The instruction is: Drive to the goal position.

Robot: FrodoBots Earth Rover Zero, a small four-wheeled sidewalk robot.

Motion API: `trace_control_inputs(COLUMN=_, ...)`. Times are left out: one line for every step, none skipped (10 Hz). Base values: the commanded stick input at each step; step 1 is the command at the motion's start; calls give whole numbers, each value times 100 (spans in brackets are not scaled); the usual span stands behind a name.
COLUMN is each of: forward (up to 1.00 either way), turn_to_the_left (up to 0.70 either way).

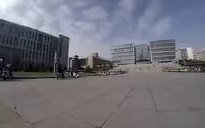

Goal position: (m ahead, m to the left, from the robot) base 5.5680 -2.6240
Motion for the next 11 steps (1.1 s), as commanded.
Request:
trace_control_inputs(forward=85, turn_to_the_left=5)
trace_control_inputs(forward=85, turn_to_the_left=2)
trace_control_inputs(forward=85, turn_to_the_left=0)
trace_control_inputs(forward=85, turn_to_the_left=0)
trace_control_inputs(forward=85, turn_to_the_left=0)
trace_control_inputs(forward=85, turn_to_the_left=-2)
trace_control_inputs(forward=85, turn_to_the_left=-4)
trace_control_inputs(forward=85, turn_to_the_left=-6)
trace_control_inputs(forward=85, turn_to_the_left=-9)
trace_control_inputs(forward=85, turn_to_the_left=-11)
trace_control_inputs(forward=85, turn_to_the_left=-14)
